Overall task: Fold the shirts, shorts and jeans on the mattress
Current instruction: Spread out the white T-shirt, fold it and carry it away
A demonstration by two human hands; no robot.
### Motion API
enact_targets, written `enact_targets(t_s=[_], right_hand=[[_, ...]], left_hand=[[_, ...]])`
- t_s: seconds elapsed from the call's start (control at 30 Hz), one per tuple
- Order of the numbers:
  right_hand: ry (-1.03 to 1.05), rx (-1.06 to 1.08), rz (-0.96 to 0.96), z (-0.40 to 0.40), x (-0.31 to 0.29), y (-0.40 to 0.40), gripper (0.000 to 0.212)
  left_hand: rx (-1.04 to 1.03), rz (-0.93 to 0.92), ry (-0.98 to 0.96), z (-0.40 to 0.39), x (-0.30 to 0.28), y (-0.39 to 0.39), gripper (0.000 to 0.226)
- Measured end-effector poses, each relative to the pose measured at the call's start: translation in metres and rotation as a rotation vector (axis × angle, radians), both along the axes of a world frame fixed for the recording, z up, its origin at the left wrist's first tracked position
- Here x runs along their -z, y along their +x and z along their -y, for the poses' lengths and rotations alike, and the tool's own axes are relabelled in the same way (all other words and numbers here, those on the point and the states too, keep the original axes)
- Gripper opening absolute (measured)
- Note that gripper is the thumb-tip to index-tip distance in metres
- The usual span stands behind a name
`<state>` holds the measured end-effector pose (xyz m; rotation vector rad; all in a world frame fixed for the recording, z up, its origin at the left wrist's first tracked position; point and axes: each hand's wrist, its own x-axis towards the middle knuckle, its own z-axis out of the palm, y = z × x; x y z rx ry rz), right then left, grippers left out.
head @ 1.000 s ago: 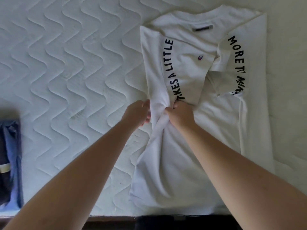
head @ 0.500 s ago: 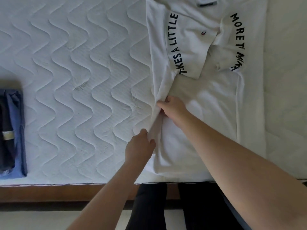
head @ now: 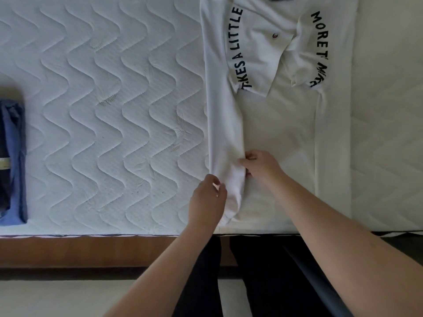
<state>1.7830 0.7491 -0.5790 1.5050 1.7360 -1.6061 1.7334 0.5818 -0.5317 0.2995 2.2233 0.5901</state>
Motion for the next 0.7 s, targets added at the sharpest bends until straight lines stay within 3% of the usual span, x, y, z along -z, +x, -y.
enact_targets(t_s=[0.1,0.23,0.33,0.43,0.53,0.7], right_hand=[[-0.107,-0.119,0.02,0.018,0.0,0.018,0.031],[-0.151,-0.288,0.102,0.052,-0.006,0.033,0.014],[-0.144,-0.184,0.097,0.066,-0.009,0.044,0.016],[-0.334,0.008,0.027,0.072,-0.01,0.062,0.019],[-0.457,0.086,-0.022,0.072,-0.009,0.078,0.013],[-0.21,-0.174,0.027,0.057,-0.008,0.095,0.019]], left_hand=[[-0.108,-0.001,-0.024,0.01,0.019,-0.009,0.03],[-0.159,0.19,-0.098,0.013,0.043,-0.014,0.031],[-0.133,0.251,-0.105,0.016,0.048,-0.014,0.025],[-0.048,0.238,-0.105,0.021,0.049,-0.01,0.013],[-0.129,0.259,-0.076,0.025,0.048,-0.004,0.018],[-0.165,0.274,-0.044,0.03,0.043,0.011,0.026]])
